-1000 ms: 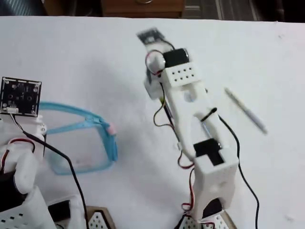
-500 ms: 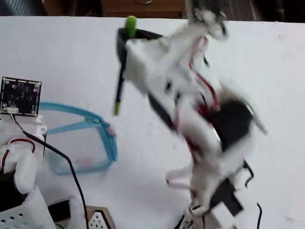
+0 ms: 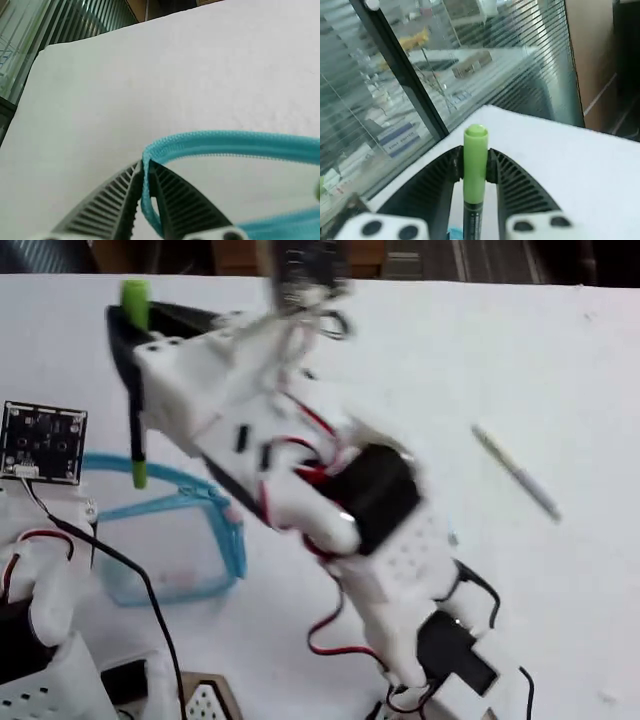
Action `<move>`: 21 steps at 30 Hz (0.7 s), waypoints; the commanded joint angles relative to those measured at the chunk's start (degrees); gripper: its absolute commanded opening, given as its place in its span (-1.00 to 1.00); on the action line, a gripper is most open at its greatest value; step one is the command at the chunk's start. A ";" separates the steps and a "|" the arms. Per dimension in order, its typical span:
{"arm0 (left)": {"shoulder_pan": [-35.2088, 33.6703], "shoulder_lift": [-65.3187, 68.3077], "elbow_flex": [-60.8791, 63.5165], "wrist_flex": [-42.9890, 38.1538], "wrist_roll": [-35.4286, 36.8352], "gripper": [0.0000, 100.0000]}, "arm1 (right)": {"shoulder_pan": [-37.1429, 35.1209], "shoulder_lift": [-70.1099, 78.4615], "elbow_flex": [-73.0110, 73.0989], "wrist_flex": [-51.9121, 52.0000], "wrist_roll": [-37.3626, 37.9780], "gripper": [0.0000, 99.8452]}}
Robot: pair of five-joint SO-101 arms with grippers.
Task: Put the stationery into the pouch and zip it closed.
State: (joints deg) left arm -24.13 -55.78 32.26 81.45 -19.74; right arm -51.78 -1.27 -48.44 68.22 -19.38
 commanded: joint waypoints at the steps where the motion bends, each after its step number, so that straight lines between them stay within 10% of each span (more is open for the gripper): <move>1: -0.75 2.15 13.36 1.67 0.62 -0.95 | -0.31 -0.22 3.78 -3.21 0.26 -0.97; 21: -0.75 2.15 13.27 1.41 0.62 -0.95 | -0.13 -23.78 57.49 -30.37 2.11 -0.97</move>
State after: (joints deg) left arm -24.13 -55.78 32.26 81.45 -19.74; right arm -51.87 -19.21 -1.14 43.43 -19.30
